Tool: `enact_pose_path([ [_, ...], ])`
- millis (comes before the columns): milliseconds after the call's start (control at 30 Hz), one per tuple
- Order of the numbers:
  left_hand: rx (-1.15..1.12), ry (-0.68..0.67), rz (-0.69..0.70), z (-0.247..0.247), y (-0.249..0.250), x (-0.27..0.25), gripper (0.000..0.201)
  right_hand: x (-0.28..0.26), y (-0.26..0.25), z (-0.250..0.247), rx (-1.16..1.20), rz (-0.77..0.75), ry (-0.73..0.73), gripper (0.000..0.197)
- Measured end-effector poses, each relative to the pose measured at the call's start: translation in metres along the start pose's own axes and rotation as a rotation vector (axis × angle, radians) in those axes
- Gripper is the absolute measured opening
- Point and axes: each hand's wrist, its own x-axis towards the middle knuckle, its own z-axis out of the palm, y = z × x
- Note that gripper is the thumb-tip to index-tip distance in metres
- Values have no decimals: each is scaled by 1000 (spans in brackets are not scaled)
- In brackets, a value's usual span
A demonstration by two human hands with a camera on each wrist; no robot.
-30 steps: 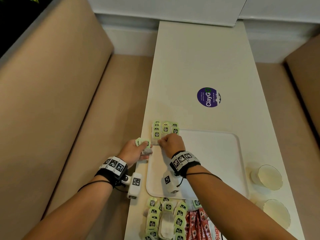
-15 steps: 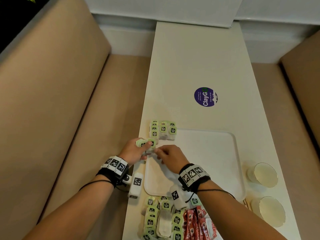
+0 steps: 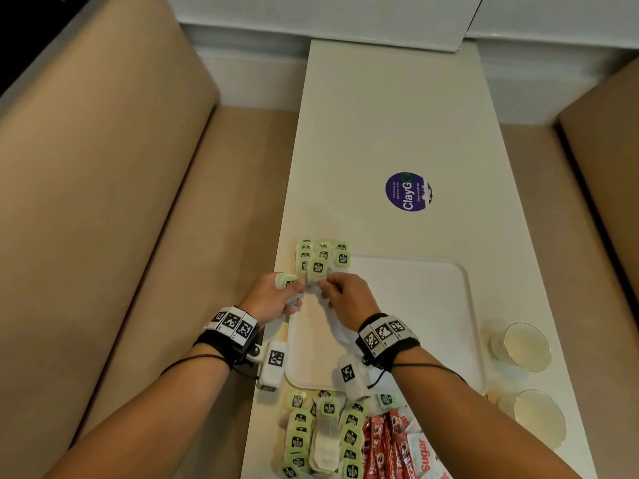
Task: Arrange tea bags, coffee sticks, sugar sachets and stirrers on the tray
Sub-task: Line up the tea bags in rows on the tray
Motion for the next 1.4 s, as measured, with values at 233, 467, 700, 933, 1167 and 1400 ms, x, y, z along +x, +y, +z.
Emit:
enact_pose_path([
  [233,-36,-18,-56,1,-4,1,13,16,8,-7,-64,143,-10,33],
  [467,7,-73,-46,-7,-4,4,23,19,7,-8,-43,186,-19,38],
  [700,-47,-100,26,-7,-3,5,20,19,7,-10,-3,223,-1,42],
  [933,-22,-59,98,-2,1,0,19,12,4,-13,1,223,61,48],
  [1167,154,-21,156,0,2,-2,14,-9,-1,-15,167,41,-75,38],
  [1400,130,-57,124,11,2,0,23,-14,5,-11,347,15,-110,8],
])
